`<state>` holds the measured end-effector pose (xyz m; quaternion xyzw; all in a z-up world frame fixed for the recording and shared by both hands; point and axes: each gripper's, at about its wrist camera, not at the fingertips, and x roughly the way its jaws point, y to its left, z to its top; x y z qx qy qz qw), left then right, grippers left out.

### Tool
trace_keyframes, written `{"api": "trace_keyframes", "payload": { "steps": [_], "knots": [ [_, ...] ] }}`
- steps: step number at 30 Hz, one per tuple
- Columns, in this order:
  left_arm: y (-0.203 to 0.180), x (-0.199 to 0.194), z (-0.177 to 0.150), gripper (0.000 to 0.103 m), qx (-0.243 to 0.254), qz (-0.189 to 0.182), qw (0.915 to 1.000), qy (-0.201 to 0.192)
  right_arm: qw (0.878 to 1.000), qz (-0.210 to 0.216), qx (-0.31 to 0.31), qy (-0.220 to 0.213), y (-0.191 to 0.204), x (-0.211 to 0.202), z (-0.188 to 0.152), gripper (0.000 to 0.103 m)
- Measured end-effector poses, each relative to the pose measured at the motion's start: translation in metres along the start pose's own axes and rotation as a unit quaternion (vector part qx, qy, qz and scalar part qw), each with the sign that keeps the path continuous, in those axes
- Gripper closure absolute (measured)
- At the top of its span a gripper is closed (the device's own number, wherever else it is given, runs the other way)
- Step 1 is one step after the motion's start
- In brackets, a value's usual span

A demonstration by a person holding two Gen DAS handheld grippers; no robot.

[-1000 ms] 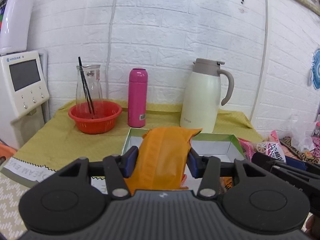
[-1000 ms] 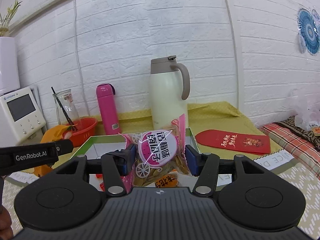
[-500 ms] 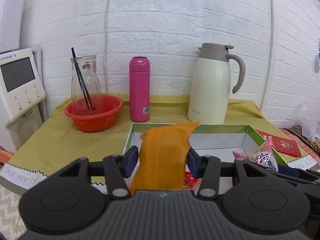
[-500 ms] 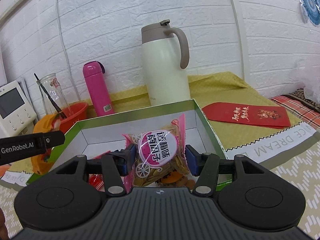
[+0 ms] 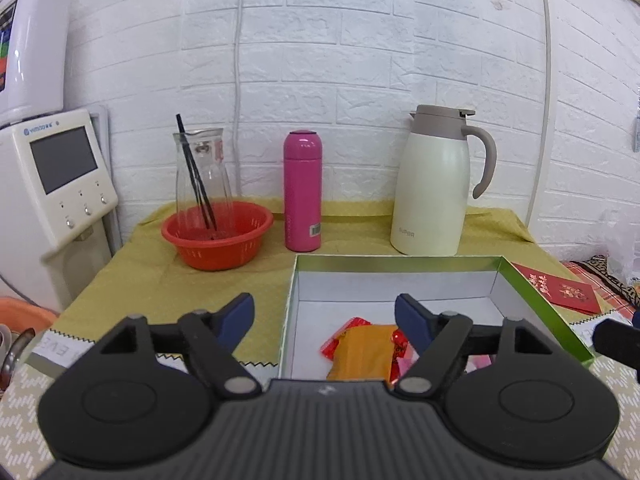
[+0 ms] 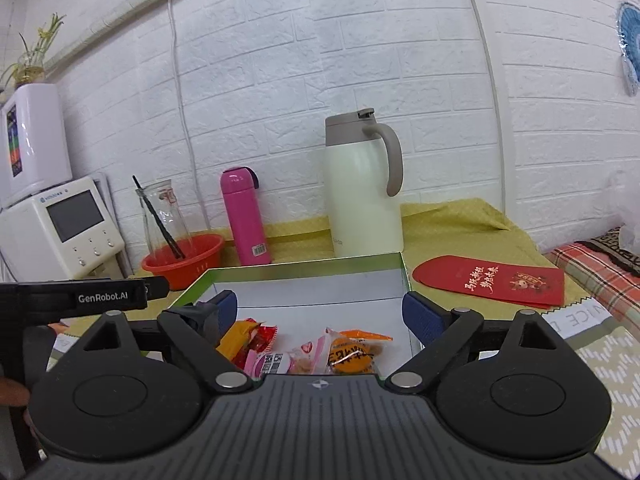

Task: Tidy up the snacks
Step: 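Lower both held packets into the green box and open both grippers, then grasp the white 'I'm' chip bag with the left gripper while the right gripper grasps the red sausage pack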

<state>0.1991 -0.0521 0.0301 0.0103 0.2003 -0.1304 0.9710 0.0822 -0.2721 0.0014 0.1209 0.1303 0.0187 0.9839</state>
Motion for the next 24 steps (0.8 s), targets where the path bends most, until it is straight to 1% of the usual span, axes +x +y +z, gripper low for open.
{"api": "trace_keyframes", "payload": {
  "steps": [1,3,5,6,8,10,11,13,14,15,18,19,21,22,23,24],
  "knots": [
    [0.005,-0.008,-0.003,0.014,0.000,-0.006,1.0000,0.001,1.000,0.009,0.005,0.002,-0.004,-0.011,-0.003,0.000],
    [0.013,-0.024,-0.011,0.014,0.007,-0.006,0.9999,0.005,0.999,0.020,0.021,0.014,-0.011,-0.027,-0.008,0.000],
    [0.021,-0.038,-0.021,0.013,0.019,-0.003,0.9997,0.011,0.998,0.022,0.051,0.038,-0.015,-0.039,-0.019,0.000],
    [0.025,-0.043,-0.027,0.012,0.025,-0.003,0.9996,0.014,0.996,0.020,0.066,0.050,-0.016,-0.043,-0.025,0.000],
    [0.032,-0.050,-0.039,0.012,0.036,0.004,0.9990,0.026,0.990,0.000,0.109,0.088,-0.018,-0.051,-0.041,0.000],
    [0.038,-0.050,-0.050,0.012,0.034,0.009,0.9984,0.044,0.983,-0.016,0.136,0.122,-0.017,-0.057,-0.055,0.000],
    [0.041,-0.047,-0.055,0.012,0.031,0.004,0.9979,0.057,0.981,-0.016,0.142,0.130,-0.016,-0.061,-0.061,0.000],
    [0.046,-0.037,-0.064,0.012,0.017,-0.010,0.9956,0.092,0.979,-0.022,0.145,0.140,-0.008,-0.066,-0.071,0.000],
    [0.046,-0.031,-0.068,0.012,0.015,-0.021,0.9935,0.111,0.978,-0.027,0.144,0.146,-0.003,-0.068,-0.076,0.000],
    [0.045,-0.027,-0.072,0.012,0.017,-0.031,0.9919,0.122,0.977,-0.027,0.144,0.151,0.002,-0.070,-0.081,0.000],
    [0.037,-0.015,-0.082,0.012,0.031,-0.042,0.9885,0.142,0.973,-0.008,0.163,0.162,0.012,-0.074,-0.094,0.000],
    [0.034,-0.012,-0.084,0.012,0.033,-0.047,0.9880,0.143,0.972,-0.007,0.165,0.167,0.015,-0.072,-0.097,0.000],
    [0.029,-0.008,-0.086,0.012,0.036,-0.058,0.9872,0.144,0.972,-0.021,0.146,0.183,0.023,-0.065,-0.100,0.000],
    [0.025,-0.004,-0.087,0.012,0.041,-0.066,0.9852,0.153,0.972,-0.032,0.134,0.187,0.028,-0.060,-0.101,0.000],
    [0.021,-0.002,-0.089,0.012,0.043,-0.077,0.9845,0.152,0.976,-0.041,0.119,0.180,0.033,-0.059,-0.102,0.000],
    [0.018,-0.001,-0.091,0.012,0.050,-0.088,0.9833,0.151,0.976,-0.050,0.107,0.183,0.037,-0.056,-0.102,0.000]
  ]
}}
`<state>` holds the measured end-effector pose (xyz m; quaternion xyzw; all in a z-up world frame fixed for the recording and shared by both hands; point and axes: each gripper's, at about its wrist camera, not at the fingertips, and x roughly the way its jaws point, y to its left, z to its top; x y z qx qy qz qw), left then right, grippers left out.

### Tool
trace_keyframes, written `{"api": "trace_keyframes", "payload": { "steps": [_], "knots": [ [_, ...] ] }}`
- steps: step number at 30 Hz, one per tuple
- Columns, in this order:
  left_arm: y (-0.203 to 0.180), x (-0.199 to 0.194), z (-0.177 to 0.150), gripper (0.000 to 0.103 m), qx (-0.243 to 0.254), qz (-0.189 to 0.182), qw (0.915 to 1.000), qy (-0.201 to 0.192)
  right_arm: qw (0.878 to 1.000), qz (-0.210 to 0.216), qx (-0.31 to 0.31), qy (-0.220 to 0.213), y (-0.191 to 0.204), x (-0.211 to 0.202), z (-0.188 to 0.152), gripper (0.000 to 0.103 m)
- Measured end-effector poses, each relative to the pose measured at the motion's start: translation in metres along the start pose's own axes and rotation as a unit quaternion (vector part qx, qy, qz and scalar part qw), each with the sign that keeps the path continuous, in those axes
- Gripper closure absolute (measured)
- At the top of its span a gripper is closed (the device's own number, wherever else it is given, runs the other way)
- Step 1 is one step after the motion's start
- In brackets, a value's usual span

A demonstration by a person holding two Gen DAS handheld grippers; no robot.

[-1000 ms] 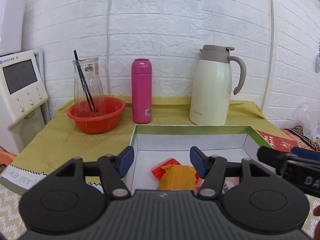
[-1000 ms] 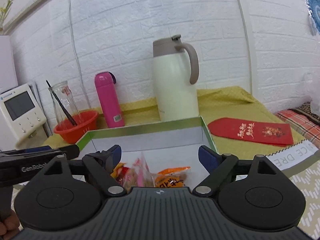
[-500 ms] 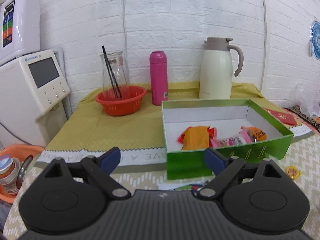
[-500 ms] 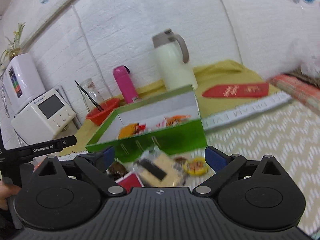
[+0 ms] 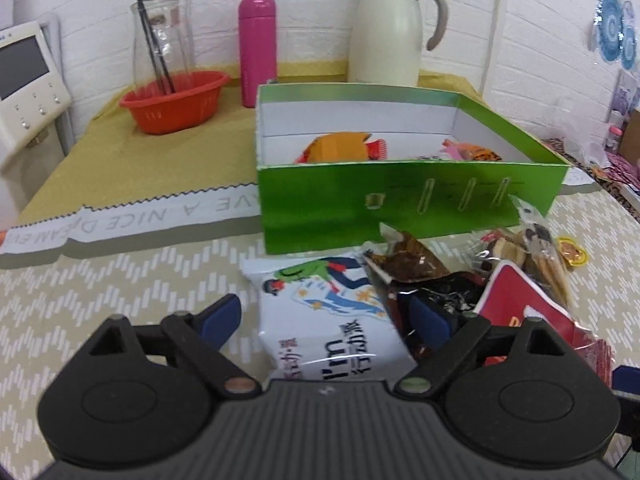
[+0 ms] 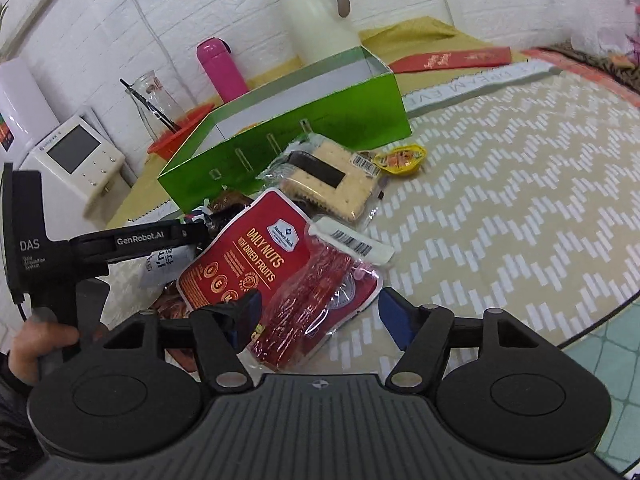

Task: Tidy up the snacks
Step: 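Grasp the white 'I'm' chip bag with the left gripper while the right gripper grasps the red sausage pack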

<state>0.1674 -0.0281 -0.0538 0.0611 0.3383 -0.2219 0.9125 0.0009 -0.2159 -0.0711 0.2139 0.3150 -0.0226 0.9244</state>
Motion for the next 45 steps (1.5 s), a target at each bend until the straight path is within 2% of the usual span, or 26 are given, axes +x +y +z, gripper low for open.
{"api": "trace_keyframes", "payload": {
  "steps": [2,5,6,7,11,12,13,17,19,22,26,29,33,37,42,43,44,45],
  "knots": [
    [-0.006,0.000,-0.005,0.012,0.014,-0.003,0.9998,-0.012,1.000,-0.006,-0.019,0.000,0.007,0.003,-0.001,0.000],
    [-0.003,-0.002,-0.008,0.013,0.000,-0.009,0.9999,-0.008,0.997,-0.028,-0.065,-0.008,0.013,0.004,-0.006,0.001],
    [0.000,-0.003,-0.009,0.016,-0.010,-0.015,0.9998,-0.007,0.997,-0.030,-0.071,-0.011,0.013,0.003,-0.007,0.009],
    [0.003,-0.004,-0.012,0.018,-0.022,-0.022,0.9995,-0.005,0.997,-0.036,-0.071,-0.012,0.012,0.001,-0.007,0.013],
    [0.006,-0.010,-0.017,0.022,-0.034,-0.023,0.9991,-0.008,0.995,-0.058,-0.073,-0.025,0.011,-0.005,-0.010,0.014],
    [0.005,-0.011,-0.017,0.023,-0.037,-0.021,0.9990,-0.009,0.995,-0.059,-0.079,-0.028,0.011,-0.006,-0.011,0.020],
    [0.005,-0.013,-0.018,0.024,-0.039,-0.019,0.9990,-0.010,0.994,-0.058,-0.089,-0.028,0.013,-0.006,-0.011,0.026],
    [0.012,-0.023,-0.024,0.027,-0.053,-0.015,0.9984,-0.009,0.992,-0.043,-0.113,-0.025,0.016,-0.006,-0.013,0.034],
    [0.018,-0.029,-0.027,0.030,-0.064,-0.018,0.9977,-0.011,0.993,-0.030,-0.115,-0.020,0.013,-0.008,-0.012,0.041],
    [0.025,-0.040,-0.032,0.037,-0.081,-0.022,0.9963,-0.019,0.993,-0.027,-0.117,-0.021,0.010,-0.014,-0.012,0.045],
    [0.031,-0.050,-0.039,0.040,-0.087,0.004,0.9960,-0.023,0.993,-0.025,-0.112,-0.030,0.003,-0.026,-0.014,0.049],
    [0.034,-0.060,-0.045,0.042,-0.093,0.006,0.9952,-0.028,0.993,-0.019,-0.108,-0.050,0.000,-0.037,-0.014,0.050],
    [0.026,-0.080,-0.042,0.042,-0.086,0.011,0.9951,-0.048,0.989,-0.006,-0.127,-0.078,0.006,-0.048,-0.010,0.051],
    [0.014,-0.092,-0.036,0.042,-0.094,0.036,0.9934,-0.054,0.985,0.005,-0.148,-0.093,0.017,-0.047,-0.007,0.051],
    [-0.007,-0.098,-0.039,0.042,-0.082,0.053,0.9937,-0.055,0.986,0.019,-0.144,-0.082,0.021,-0.039,-0.007,0.055],
    [-0.011,-0.100,-0.040,0.042,-0.078,0.055,0.9939,-0.055,0.987,0.023,-0.142,-0.078,0.021,-0.039,-0.007,0.062],
    [-0.014,-0.100,-0.040,0.042,-0.074,0.058,0.9941,-0.053,0.987,0.024,-0.140,-0.074,0.021,-0.038,-0.007,0.063],
    [-0.017,-0.101,-0.040,0.042,-0.072,0.058,0.9943,-0.053,0.987,0.024,-0.139,-0.075,0.020,-0.038,-0.007,0.094]
  ]
}}
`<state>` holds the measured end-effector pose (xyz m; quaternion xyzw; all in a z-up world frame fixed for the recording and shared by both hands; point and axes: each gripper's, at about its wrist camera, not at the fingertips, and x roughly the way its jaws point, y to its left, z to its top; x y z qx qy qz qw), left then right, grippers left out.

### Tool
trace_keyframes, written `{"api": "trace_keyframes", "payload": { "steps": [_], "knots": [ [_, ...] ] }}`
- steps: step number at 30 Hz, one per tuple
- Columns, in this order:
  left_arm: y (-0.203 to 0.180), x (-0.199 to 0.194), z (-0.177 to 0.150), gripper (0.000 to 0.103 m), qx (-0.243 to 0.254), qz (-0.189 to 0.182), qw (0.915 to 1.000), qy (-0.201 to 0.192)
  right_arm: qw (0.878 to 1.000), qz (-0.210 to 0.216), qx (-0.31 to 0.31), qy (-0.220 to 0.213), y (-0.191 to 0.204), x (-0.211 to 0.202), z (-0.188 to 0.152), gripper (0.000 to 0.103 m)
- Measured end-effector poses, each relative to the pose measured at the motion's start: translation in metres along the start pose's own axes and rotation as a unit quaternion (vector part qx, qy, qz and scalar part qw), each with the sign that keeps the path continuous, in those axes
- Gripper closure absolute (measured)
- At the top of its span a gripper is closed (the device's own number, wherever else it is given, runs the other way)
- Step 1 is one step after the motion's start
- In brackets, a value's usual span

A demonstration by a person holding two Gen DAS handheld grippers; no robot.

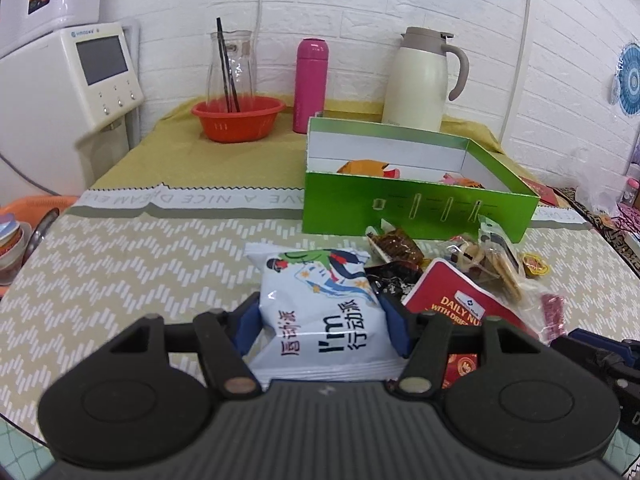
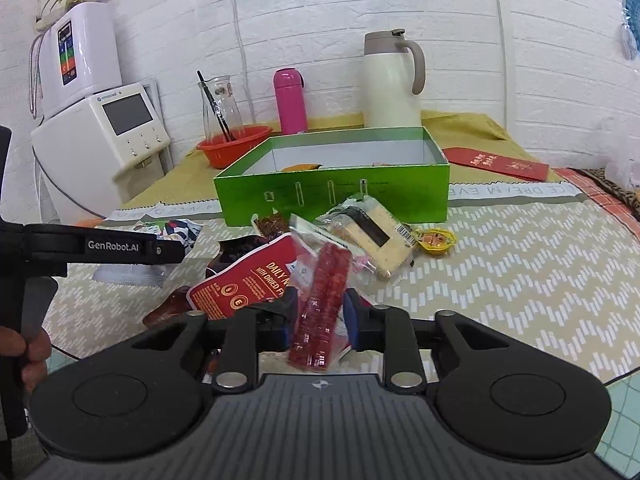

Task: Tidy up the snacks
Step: 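Grasp the white 'I'm' chip bag with the left gripper while the right gripper grasps the red sausage pack, then carry the chip bag and sausage pack over the green box and lower them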

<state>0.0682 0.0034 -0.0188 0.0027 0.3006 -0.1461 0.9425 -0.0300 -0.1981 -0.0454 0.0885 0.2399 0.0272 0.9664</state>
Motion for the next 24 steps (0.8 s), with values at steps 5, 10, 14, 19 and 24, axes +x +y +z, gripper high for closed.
{"api": "trace_keyframes", "payload": {
  "steps": [5,10,14,19,24],
  "knots": [
    [-0.008,0.002,-0.002,0.042,0.003,-0.006,1.0000,0.003,1.000,-0.004,0.017,0.007,-0.005,0.003,-0.001,0.094],
    [-0.003,0.002,-0.004,0.042,-0.004,-0.001,1.0000,0.005,0.997,-0.020,0.065,0.030,-0.017,0.009,-0.005,0.060],
    [-0.002,0.002,-0.004,0.042,-0.005,-0.001,1.0000,0.004,0.994,-0.013,0.099,0.054,-0.022,0.016,-0.006,0.006],
    [-0.003,0.004,-0.006,0.042,-0.003,-0.006,0.9999,0.011,0.993,-0.006,0.095,0.075,-0.016,0.038,-0.006,0.000],
    [-0.003,0.001,-0.005,0.042,-0.002,-0.012,0.9999,0.007,0.998,-0.005,0.020,0.063,-0.005,0.033,-0.013,0.052]
  ]
}}
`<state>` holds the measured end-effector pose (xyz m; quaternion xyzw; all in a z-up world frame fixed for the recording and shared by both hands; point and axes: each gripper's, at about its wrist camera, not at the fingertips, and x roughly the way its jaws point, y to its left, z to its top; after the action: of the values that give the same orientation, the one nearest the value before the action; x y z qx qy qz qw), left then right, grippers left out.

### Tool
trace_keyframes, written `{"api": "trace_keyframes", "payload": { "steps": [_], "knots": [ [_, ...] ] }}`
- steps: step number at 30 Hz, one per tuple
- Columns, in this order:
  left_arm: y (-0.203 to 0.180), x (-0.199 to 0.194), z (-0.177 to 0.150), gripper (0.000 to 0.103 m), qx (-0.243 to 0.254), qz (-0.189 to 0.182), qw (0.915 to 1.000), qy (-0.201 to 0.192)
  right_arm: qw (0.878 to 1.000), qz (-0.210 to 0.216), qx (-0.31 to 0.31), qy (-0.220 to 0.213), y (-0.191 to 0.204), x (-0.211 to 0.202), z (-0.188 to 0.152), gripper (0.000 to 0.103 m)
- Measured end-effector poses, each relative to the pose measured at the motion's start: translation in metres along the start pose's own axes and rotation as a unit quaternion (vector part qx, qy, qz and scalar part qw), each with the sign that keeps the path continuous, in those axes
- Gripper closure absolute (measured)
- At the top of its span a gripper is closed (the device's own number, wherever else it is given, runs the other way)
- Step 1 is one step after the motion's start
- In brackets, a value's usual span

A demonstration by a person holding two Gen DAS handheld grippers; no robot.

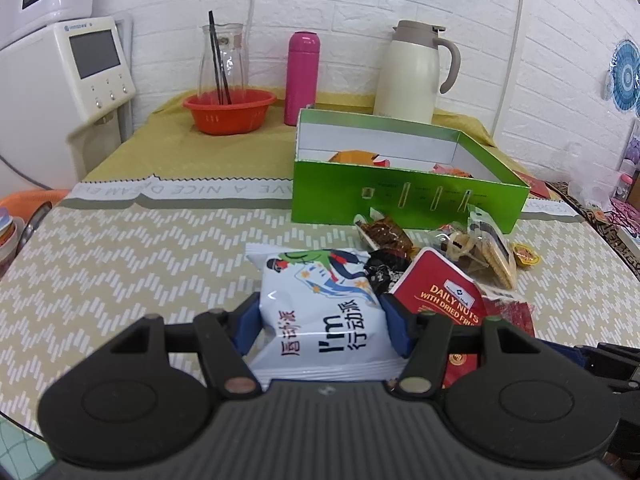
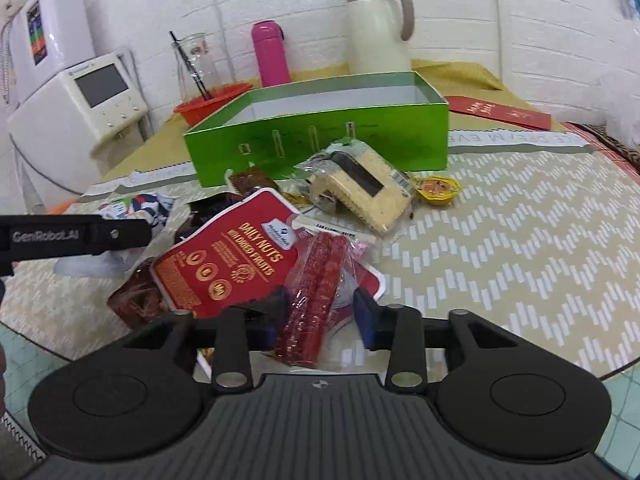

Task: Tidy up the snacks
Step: 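Carry the chip bag and sausage pack over the green box and lower them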

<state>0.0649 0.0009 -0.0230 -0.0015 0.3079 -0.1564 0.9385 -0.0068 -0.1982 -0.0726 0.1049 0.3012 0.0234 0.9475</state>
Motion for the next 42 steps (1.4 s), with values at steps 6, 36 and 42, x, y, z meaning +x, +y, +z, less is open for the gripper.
{"api": "trace_keyframes", "payload": {
  "steps": [6,36,42],
  "knots": [
    [-0.003,-0.001,-0.001,0.042,0.003,-0.001,1.0000,0.000,1.000,0.003,0.018,-0.018,-0.011,-0.017,0.000,0.055],
    [-0.044,0.058,0.094,0.041,0.004,-0.017,0.9974,-0.069,0.990,0.010,0.013,-0.142,-0.056,0.010,0.118,0.055],
    [-0.048,0.103,0.115,0.041,0.013,-0.020,0.9982,-0.056,0.989,0.013,-0.027,-0.146,-0.055,0.044,0.134,0.054]
  ]
}}
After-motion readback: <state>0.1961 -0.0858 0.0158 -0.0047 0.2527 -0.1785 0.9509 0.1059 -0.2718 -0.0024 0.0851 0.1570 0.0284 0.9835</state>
